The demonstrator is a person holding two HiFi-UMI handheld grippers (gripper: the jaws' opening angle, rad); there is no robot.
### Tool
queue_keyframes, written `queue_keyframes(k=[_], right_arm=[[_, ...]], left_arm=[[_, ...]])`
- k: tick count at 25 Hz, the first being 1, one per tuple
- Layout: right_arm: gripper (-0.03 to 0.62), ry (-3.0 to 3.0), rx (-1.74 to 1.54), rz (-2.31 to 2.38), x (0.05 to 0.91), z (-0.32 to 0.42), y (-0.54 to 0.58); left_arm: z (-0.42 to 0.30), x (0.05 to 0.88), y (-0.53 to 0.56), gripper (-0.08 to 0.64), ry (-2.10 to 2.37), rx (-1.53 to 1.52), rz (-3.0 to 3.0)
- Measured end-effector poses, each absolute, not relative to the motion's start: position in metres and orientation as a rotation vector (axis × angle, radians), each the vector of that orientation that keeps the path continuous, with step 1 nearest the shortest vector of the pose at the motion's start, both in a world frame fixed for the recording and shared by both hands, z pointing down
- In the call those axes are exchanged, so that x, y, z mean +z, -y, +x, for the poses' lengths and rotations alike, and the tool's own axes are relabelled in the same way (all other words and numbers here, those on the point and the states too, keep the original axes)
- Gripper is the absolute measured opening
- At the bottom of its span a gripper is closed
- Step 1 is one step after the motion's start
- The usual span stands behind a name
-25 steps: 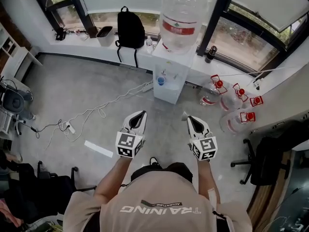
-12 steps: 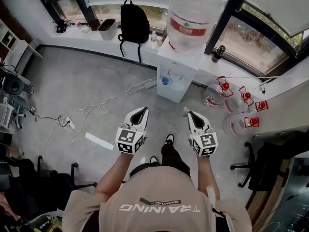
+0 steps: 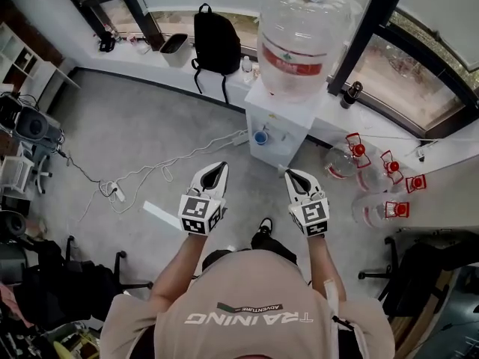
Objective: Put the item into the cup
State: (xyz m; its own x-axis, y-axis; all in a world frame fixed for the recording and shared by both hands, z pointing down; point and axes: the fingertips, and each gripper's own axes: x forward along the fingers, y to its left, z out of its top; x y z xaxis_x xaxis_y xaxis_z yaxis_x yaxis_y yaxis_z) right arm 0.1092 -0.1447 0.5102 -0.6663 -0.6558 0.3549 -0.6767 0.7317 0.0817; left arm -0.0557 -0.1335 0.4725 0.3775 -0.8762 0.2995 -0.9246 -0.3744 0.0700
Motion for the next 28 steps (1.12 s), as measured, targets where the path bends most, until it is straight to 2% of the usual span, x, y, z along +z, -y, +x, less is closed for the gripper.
queue_keyframes(k=[13,28], right_arm=[[0.011,2.652,0.212,0.939,0.529,0.091,0.219],[0.011,2.553,0.240,1.001,0.540,0.018,0.256]], left_arm=[[-0.048,0.489,0.193,0.008,1.628,0.327,2.340],[-0.130,0.489,0.277,0.008,1.528,0.283,2.486]])
